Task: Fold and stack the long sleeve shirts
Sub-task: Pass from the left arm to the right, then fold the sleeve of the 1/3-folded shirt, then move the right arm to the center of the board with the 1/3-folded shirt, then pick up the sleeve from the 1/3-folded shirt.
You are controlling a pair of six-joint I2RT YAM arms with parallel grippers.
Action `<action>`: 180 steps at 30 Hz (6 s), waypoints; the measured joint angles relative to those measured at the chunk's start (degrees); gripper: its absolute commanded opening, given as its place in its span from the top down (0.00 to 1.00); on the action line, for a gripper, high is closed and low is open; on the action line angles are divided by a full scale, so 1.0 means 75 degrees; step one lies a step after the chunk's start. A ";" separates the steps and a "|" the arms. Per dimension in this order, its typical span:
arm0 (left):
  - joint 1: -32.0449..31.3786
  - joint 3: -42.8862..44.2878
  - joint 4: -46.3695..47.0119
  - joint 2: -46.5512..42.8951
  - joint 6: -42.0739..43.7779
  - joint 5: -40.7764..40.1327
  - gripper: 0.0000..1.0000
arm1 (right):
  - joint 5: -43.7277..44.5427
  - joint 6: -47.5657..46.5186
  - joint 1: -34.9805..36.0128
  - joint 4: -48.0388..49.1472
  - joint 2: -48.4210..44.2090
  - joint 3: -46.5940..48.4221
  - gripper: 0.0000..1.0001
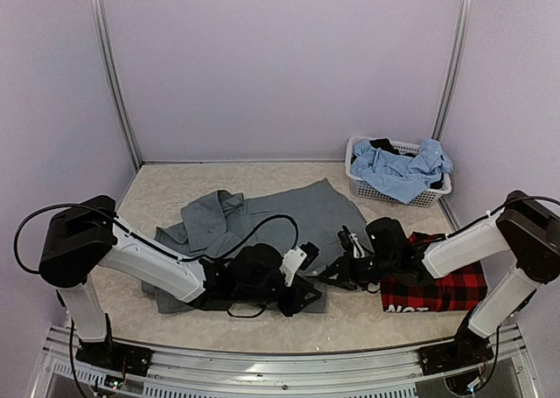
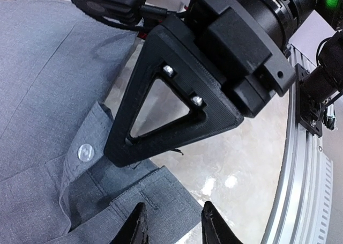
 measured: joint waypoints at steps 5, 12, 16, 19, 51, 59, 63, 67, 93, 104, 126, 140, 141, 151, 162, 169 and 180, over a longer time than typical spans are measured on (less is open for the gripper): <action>0.0000 -0.0192 -0.0082 -0.0157 0.0017 -0.0017 0.67 | 0.0157 -0.0157 0.0000 -0.0064 0.0041 0.0006 0.93; 0.0050 -0.0452 -0.0504 -0.1145 0.0050 -0.0114 0.66 | 0.0458 -0.0717 0.0000 -0.0539 0.0323 0.0178 1.00; 0.0274 -0.0472 -0.0921 -0.1897 0.0052 -0.0382 0.65 | 0.0685 -0.1373 0.0003 -0.1276 0.0254 0.0530 1.00; 0.0667 -0.0510 -0.1244 -0.2515 0.0047 -0.0583 0.63 | 0.1011 -0.2104 0.0003 -0.2235 -0.0003 0.1157 1.00; 0.2891 -0.1207 -0.3177 -0.4963 -0.0140 -0.1536 0.17 | 0.2095 -0.6286 -0.1591 -0.6251 0.0221 0.4832 1.00; 0.2891 -0.1233 -0.3346 -0.4744 -0.0163 -0.1376 0.14 | 0.1641 -0.6461 -0.2302 -0.6298 0.1408 0.4843 1.00; 0.2885 -0.1434 -0.3346 -0.4613 -0.0227 -0.1323 0.13 | 0.1574 -0.6519 -0.2445 -0.6385 0.1833 0.4928 1.00; 0.2745 -0.1775 -0.3375 -0.4339 -0.0367 -0.1320 0.13 | 0.1617 -0.6580 -0.2454 -0.6435 0.2057 0.5077 0.99; 0.1440 -0.2299 -0.3433 -0.2509 -0.1877 -0.2445 0.11 | 0.2827 -0.6362 -0.2457 -0.6137 0.1396 0.3806 0.52; 0.1810 -0.2299 -0.3719 -0.2850 -0.1897 -0.1810 0.06 | 0.2559 -0.6030 -0.2294 -0.5295 0.1058 0.2984 0.54; 0.4966 -0.1955 -0.3873 -0.4785 -0.1853 -0.0723 0.01 | 0.3040 -0.3809 -0.0382 -0.6458 -0.1501 0.0970 0.52; 0.6435 -0.1072 -0.3532 -0.2486 -0.1580 0.0315 0.21 | 0.3669 -0.4540 -0.0382 -0.6883 -0.0959 0.2731 0.52; 0.6496 -0.0956 -0.3529 -0.2361 -0.1489 0.0396 0.22 | 0.3660 -0.4593 -0.0382 -0.6875 -0.0883 0.2736 0.52; 0.7041 0.0175 -0.3404 -0.1177 -0.0737 0.1072 0.31 | 0.3558 -0.4806 -0.0382 -0.6846 -0.0635 0.2736 0.52; 0.7125 -0.0052 -0.3363 -0.1335 -0.0396 0.1134 0.31 | 0.3264 -0.4820 -0.0382 -0.6685 -0.0417 0.2736 0.53; 0.7189 -0.0052 -0.3217 -0.1183 -0.0289 0.1183 0.40 | 0.3177 -0.4820 -0.0382 -0.6682 -0.0358 0.2736 0.53; 0.7303 -0.0058 -0.3118 -0.0833 -0.0239 0.1513 0.73 | 0.3121 -0.4820 -0.0382 -0.6627 -0.0254 0.2736 0.53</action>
